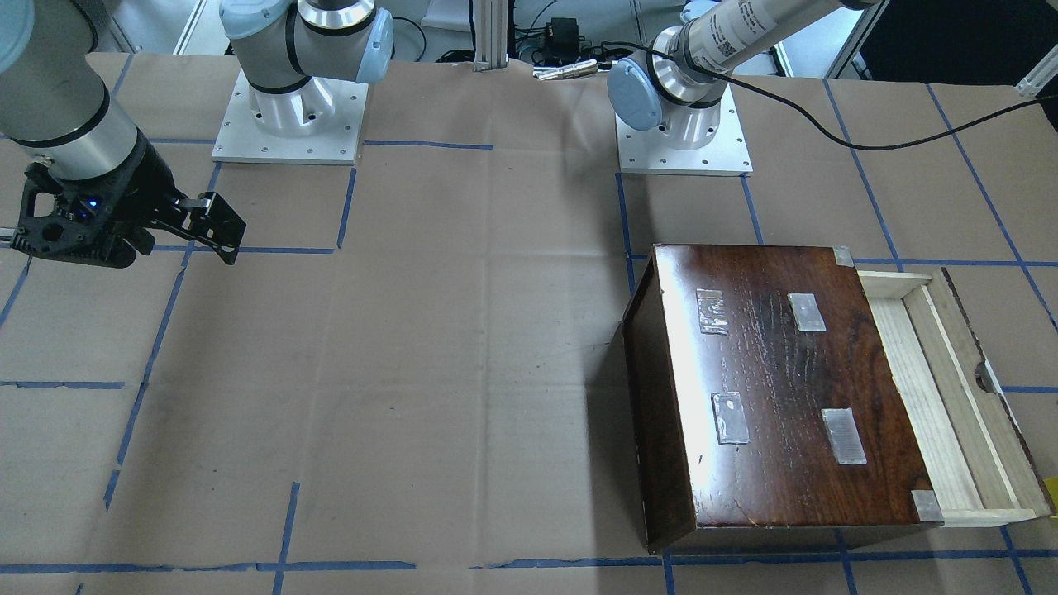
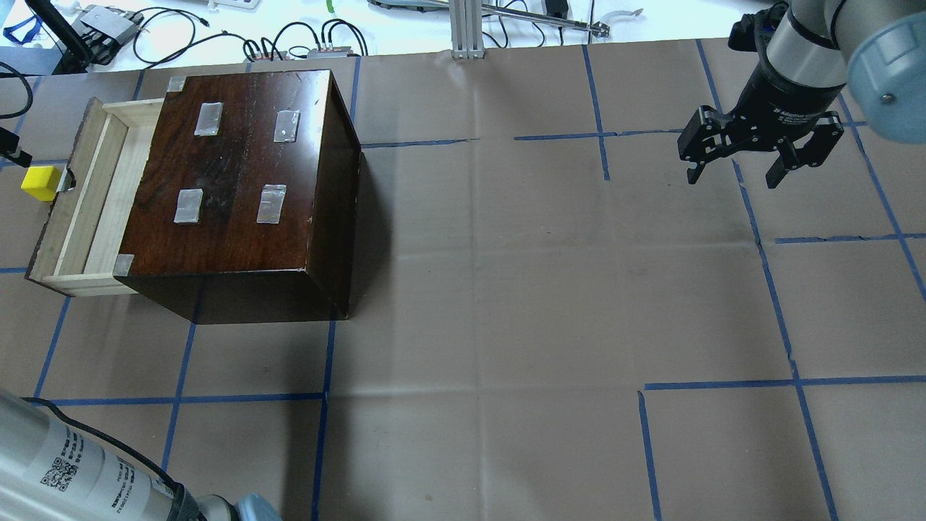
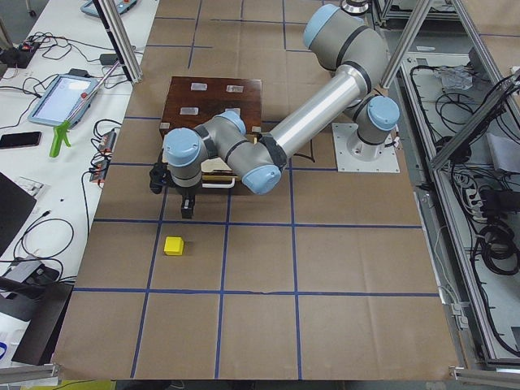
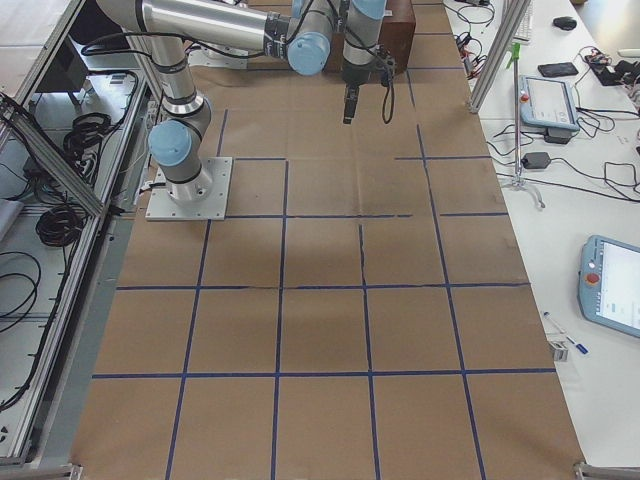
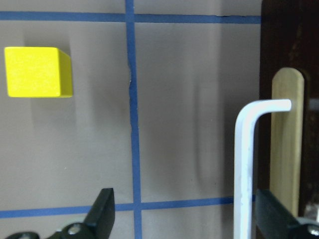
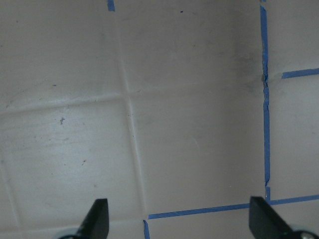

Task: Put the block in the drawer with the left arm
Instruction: 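Move the left gripper over the yellow cube and lower it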

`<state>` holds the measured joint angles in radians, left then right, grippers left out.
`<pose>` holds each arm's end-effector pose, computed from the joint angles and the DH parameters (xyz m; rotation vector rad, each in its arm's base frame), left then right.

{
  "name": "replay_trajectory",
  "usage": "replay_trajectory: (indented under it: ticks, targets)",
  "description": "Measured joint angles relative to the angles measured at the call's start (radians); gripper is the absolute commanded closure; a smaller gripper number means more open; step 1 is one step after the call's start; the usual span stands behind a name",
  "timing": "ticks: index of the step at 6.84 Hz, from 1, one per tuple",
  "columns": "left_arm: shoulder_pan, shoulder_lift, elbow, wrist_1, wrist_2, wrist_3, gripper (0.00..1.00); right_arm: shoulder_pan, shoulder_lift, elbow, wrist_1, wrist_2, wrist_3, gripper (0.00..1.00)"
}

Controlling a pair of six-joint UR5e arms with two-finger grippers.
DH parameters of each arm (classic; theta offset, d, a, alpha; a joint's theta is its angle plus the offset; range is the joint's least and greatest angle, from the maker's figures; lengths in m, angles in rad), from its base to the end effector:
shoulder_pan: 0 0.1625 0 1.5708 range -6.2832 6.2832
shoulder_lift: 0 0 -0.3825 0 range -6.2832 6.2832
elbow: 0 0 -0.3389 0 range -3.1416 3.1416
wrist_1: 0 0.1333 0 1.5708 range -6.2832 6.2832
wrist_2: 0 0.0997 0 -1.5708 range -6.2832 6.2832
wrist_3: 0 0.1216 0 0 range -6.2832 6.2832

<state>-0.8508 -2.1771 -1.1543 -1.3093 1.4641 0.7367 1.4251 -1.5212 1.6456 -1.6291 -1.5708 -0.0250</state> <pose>0.3245 -0.5918 0.2994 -0.0319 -3.1035 0.1934 0.0670 -0.4613 0.3746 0.1890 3.1286 0.1032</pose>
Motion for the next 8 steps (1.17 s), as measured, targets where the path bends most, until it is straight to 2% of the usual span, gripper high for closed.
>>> replay_trajectory:
  ticks: [4,5,8]
  targets:
    - [0.005,-0.284,0.432,-0.146,0.000,0.024,0.01,0.000,0.001,0.000,0.000,0.000,-0.001,0.00]
    - [0.005,-0.338,0.481,-0.159,0.000,0.036,0.01,0.000,0.001,0.000,0.000,0.000,-0.001,0.00]
    - [0.007,-0.433,0.503,-0.150,0.002,0.061,0.02,0.000,0.000,0.000,0.000,0.000,0.000,0.00]
